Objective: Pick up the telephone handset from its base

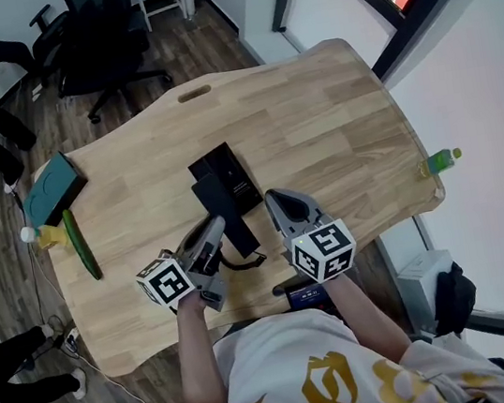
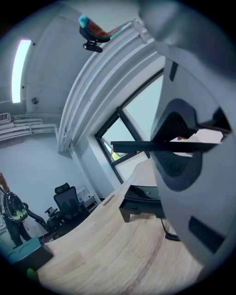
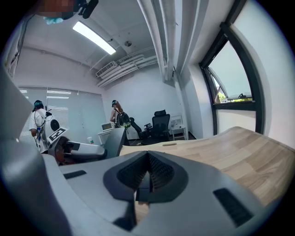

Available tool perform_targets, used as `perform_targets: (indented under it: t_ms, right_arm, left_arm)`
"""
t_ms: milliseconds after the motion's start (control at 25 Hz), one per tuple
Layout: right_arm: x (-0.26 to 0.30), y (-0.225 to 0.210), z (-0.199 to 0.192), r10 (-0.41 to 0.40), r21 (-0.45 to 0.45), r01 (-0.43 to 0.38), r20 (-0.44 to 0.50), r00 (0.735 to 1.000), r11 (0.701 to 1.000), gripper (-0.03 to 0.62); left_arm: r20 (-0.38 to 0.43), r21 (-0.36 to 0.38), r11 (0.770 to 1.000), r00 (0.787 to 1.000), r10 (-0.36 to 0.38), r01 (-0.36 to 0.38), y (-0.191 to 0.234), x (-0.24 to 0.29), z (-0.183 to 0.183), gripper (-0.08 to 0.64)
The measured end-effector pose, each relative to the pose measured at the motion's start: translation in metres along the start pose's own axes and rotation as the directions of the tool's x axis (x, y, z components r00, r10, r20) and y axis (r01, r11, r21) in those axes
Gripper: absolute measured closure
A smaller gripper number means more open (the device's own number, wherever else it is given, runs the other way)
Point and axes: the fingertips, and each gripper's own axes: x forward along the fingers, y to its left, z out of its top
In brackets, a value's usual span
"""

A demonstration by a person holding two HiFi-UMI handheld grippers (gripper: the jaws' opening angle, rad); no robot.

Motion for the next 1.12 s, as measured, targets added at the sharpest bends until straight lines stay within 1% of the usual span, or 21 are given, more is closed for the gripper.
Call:
perform_targets:
  t_ms: [200, 360, 640, 1120]
  right_arm:
    - [-0.013, 0.015, 0.008, 0.010, -0.022, -0.009, 0.035, 0.999, 1.000, 0.588]
    - [-0.020, 0.019, 0.012, 0.003, -0.034, -0.001, 0.058, 0.998, 0.999, 0.588]
    - [-0.032, 0.019, 0.016, -0.019, -0.051, 0.024, 0.082, 0.996, 0.998, 0.588]
    - [-0.039, 0.016, 0.018, -0.033, -0.057, 0.039, 0.091, 0.995, 0.998, 0.588]
  left_arm:
    - [-0.007, 0.011, 1.000, 1.000, -0.026, 0.026, -0.015, -0.009, -0.005, 0.489]
    - [-0.003, 0.001, 0.998, 0.998, -0.064, 0.064, -0.027, -0.015, -0.002, 0.489]
    - [-0.020, 0.032, 0.992, 0.992, -0.121, 0.122, -0.046, -0.015, -0.003, 0.489]
    - [-0.024, 0.035, 0.989, 0.990, -0.141, 0.142, -0.053, -0.017, -0.002, 0.489]
